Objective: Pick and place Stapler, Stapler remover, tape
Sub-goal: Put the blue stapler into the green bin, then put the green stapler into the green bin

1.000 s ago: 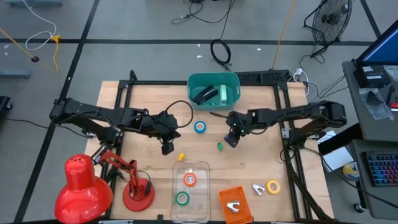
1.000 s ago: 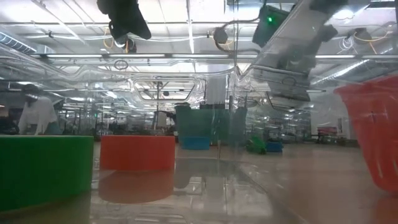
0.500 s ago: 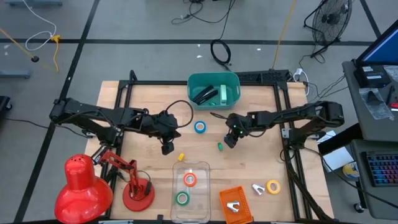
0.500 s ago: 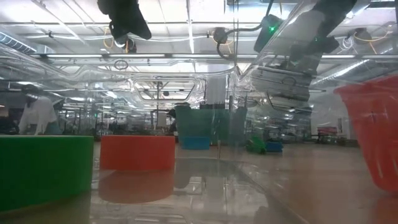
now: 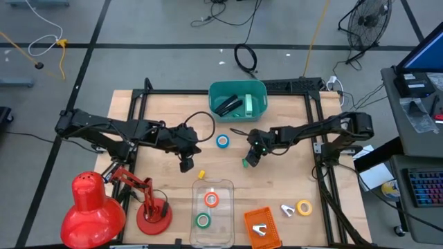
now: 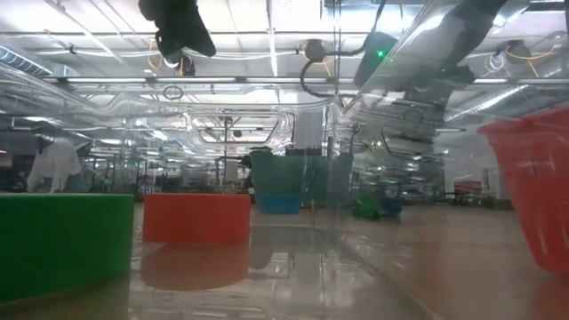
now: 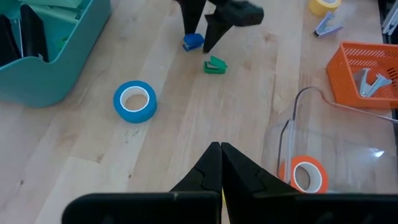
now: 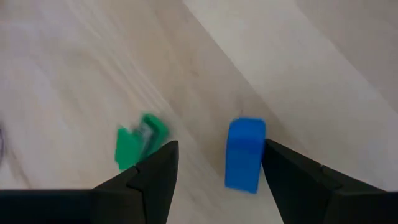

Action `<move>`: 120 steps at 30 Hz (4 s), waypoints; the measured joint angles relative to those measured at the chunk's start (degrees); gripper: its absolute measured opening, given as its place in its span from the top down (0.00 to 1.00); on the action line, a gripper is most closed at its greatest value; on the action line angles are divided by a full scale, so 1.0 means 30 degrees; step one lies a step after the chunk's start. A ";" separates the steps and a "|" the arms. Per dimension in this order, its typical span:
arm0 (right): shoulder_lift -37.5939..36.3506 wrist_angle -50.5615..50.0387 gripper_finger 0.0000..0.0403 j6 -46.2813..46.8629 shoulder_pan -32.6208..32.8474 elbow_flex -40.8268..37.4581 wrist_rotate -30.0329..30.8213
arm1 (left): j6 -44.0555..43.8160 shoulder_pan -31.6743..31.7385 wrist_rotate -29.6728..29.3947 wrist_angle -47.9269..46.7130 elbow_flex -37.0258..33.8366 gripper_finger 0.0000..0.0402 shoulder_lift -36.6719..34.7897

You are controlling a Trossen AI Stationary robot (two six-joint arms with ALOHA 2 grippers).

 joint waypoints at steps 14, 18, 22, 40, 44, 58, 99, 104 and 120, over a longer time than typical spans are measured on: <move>0.0569 -0.0137 0.65 0.0699 -0.0007 -0.0023 -0.0204 | 0.0053 0.0005 0.0204 0.0014 0.0000 1.00 0.0000; 0.0602 -0.0043 0.80 0.1221 -0.0007 -0.0030 -0.0228 | 0.0123 0.0006 0.0204 0.0022 0.0000 1.00 0.0000; 0.0449 0.0255 0.84 0.1911 -0.0007 -0.0044 -0.0819 | 0.0284 -0.0001 0.0204 0.0029 0.0000 1.00 0.0000; -0.1795 -0.5141 0.84 -0.0143 -0.3278 1.0705 0.2967 | 0.1106 0.0021 0.0189 0.0583 0.0000 1.00 0.0000; -0.0880 -0.6198 0.84 -0.0602 -0.5622 1.2490 0.3667 | 0.1166 0.0021 0.0189 0.1088 0.0000 1.00 0.0000; 0.4774 -0.9165 0.84 0.1214 -1.0273 1.2756 0.2098 | 0.0304 -0.0178 0.0368 0.1017 0.0000 1.00 0.0000; 0.5316 -0.9350 0.68 -0.0134 -1.0054 1.2770 0.5063 | -0.1209 -0.1393 -0.0152 0.1071 -0.0882 1.00 -0.0007; 0.5281 -0.9343 0.60 0.0076 -1.0054 1.2763 0.5024 | -0.1222 -0.1393 -0.0153 0.1077 -0.0882 1.00 -0.0007; -0.0109 -0.2022 0.60 0.0663 -0.8858 1.2763 -0.0565 | -0.1143 -0.0867 -0.0328 0.2403 -0.0882 1.00 -0.0007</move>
